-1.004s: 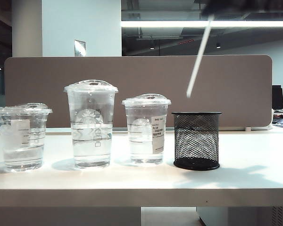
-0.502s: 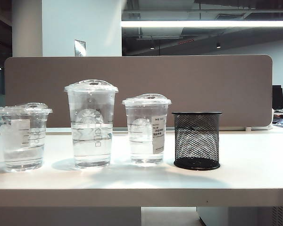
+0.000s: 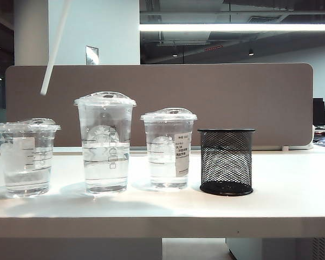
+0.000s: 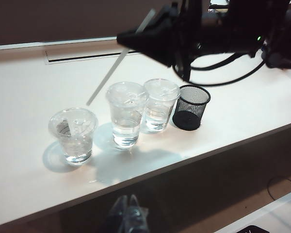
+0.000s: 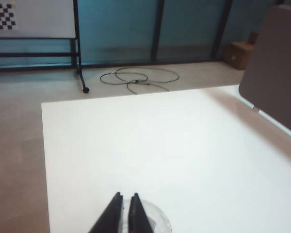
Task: Pick up the straw and insert it into the small coffee cup.
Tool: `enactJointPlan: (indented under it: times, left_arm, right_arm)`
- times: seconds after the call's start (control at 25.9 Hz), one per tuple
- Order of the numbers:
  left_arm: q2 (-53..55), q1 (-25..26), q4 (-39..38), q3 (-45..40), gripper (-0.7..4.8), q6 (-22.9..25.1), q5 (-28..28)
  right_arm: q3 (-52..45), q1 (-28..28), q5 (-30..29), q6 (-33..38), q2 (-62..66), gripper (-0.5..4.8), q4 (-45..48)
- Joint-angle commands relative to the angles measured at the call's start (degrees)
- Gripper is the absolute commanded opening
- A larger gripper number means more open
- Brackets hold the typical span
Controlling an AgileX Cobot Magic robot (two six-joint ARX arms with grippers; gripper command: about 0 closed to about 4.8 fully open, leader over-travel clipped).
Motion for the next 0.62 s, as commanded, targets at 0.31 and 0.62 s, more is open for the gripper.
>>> enactJointPlan:
  times: [0.31,0.62]
  left_arm:
    - [0.09,0.04,-0.13,0.15,-0.05,0.02,0.26]
    - [0.09,0.04,-0.13,0.15,-0.05,0.02,0.26]
  right_arm:
    - [0.26,0.55,-0.13,0.39,1.49,0.31,1.03]
    - [0.26,0.57,-0.98,0.44,3.28,0.31,0.92]
